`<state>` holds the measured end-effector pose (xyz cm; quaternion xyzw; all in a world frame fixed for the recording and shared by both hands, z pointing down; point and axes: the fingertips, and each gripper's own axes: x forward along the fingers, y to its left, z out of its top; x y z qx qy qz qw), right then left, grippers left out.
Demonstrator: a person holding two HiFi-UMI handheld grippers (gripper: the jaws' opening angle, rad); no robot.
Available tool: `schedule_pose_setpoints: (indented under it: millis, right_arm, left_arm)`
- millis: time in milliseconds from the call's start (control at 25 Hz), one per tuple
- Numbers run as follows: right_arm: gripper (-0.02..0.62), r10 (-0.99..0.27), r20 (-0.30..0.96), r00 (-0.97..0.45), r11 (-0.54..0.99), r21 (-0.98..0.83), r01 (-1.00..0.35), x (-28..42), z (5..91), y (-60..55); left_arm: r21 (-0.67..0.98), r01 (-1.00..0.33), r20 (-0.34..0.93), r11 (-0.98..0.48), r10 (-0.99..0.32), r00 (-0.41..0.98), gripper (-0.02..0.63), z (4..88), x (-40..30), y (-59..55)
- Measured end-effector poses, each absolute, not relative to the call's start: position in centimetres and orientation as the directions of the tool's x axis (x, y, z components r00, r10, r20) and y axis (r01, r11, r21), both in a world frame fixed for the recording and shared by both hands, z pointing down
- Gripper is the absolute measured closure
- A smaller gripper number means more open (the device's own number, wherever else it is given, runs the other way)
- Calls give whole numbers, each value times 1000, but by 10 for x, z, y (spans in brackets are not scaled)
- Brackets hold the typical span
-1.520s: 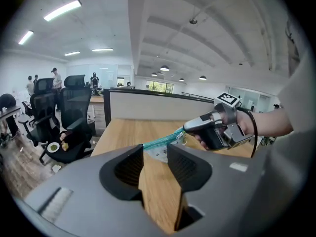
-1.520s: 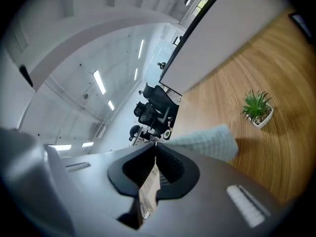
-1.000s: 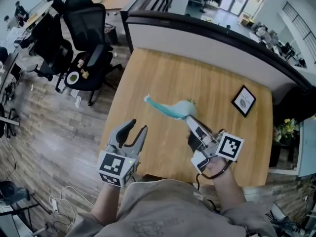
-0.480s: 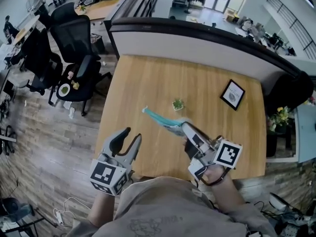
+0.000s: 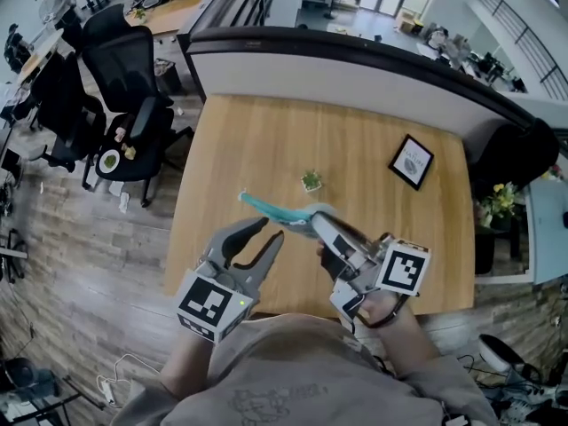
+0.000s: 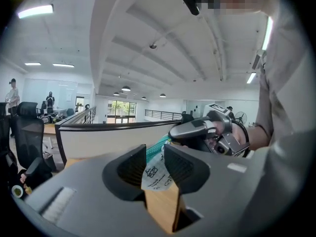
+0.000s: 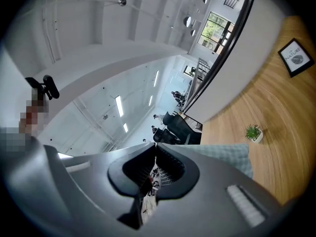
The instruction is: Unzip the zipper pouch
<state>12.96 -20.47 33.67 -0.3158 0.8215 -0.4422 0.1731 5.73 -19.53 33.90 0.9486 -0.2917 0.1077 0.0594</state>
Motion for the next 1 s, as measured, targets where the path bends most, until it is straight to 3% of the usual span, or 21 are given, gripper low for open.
schedule_pose_setpoints:
  millis: [640,680,760,1000]
  right_arm:
    - [577,-633,-16,-774,389,-871,-301,108,339,-199]
    - [577,-634,-18,-773,383,-875,-294,108,339,-199]
    - [577,-640,-19,-768,372,-882,-288,108,341,-199]
    - [578,-663,-6,-749,330,-900,-286,112,352,-201]
  left_arm:
    - [22,-554,297,-832,-524,798,491,352,69,-188]
    - [15,-560,300,-828,-530,793,500,352,69,-188]
    - [1,-573,306,-819,-545,780,580,353,69,-187]
    - [7,-554,313,-832,-524,792,598,360,71,-182]
